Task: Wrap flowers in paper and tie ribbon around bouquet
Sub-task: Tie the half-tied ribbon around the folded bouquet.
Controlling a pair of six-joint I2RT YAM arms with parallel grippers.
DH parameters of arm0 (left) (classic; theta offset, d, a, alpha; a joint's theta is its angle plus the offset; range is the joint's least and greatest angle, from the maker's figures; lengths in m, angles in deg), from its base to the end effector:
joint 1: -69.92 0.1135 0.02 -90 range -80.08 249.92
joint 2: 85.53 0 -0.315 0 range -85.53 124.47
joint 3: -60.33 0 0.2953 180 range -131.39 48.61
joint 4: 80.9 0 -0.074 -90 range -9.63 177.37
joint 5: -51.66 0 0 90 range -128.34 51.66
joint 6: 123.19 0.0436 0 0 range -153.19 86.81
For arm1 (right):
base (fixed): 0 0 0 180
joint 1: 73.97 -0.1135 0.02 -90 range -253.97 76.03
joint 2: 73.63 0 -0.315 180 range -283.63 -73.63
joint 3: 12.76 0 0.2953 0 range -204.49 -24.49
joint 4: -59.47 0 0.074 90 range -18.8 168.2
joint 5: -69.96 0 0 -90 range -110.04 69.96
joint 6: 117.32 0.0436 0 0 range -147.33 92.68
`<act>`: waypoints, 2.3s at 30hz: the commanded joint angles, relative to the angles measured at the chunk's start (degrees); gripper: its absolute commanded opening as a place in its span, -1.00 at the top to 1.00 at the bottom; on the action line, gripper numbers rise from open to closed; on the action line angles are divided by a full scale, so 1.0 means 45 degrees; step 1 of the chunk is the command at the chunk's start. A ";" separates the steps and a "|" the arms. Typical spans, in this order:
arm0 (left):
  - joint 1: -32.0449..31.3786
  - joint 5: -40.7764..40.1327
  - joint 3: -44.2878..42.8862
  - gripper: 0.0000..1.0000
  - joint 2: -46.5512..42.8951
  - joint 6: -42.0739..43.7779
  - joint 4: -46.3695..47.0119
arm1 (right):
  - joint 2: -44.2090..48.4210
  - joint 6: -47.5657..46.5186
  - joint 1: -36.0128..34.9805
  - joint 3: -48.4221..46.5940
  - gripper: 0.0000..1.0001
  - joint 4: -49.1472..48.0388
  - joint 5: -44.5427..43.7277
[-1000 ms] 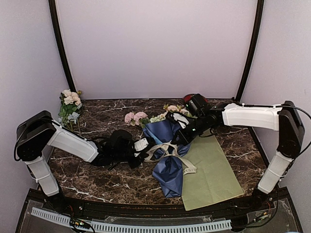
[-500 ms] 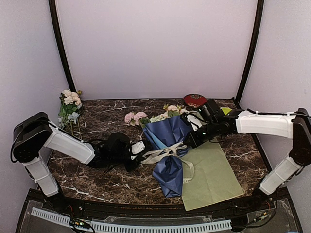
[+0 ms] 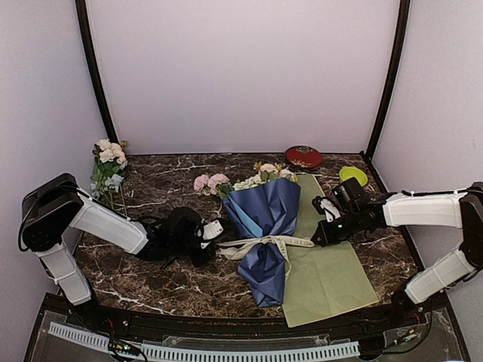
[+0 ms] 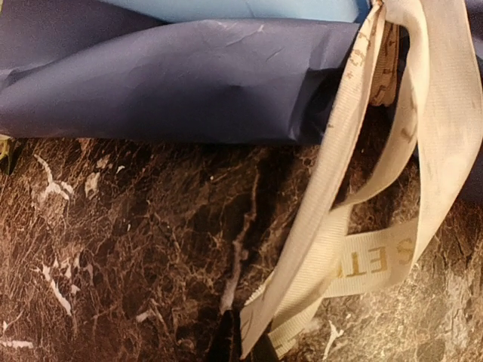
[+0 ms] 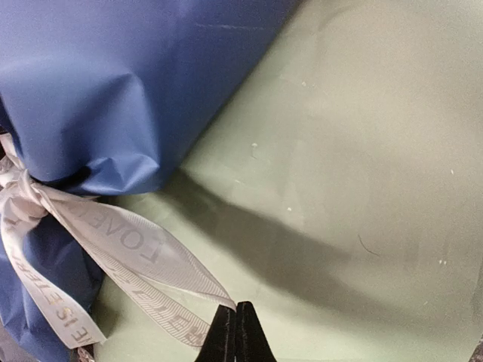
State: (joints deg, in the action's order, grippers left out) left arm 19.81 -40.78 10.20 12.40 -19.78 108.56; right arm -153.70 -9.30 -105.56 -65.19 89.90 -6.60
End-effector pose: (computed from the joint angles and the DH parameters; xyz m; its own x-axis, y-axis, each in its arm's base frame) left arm 0.2285 -0.2704 0.1338 -0.2142 0.6175 -0.7568 0.8171 0.5378 0.2076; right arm 0.2407 0.1599 0.1880 -0.8775 -0.1864 -0.4419 -0.3604 0.8641 0.3512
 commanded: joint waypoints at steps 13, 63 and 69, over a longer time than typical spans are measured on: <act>0.0489 -0.0596 0.0428 1.00 -0.0130 -0.0276 -0.0565 | -0.0856 0.1100 0.2142 0.1780 1.00 -0.1808 0.1070; 0.1128 -0.0158 0.0424 1.00 -0.1187 -0.3149 -0.2423 | -0.0771 0.1488 0.2692 0.2714 1.00 -0.2521 0.0924; 0.1135 0.0430 0.0435 1.00 -0.1364 -0.2897 -0.2257 | -0.0403 0.1315 0.2707 0.2420 1.00 -0.2297 0.1166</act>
State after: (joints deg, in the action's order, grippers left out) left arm 23.29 -37.41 10.74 7.07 -32.57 102.09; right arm -156.52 -3.23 -94.90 -54.55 76.70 3.36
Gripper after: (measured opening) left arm 0.004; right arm 0.004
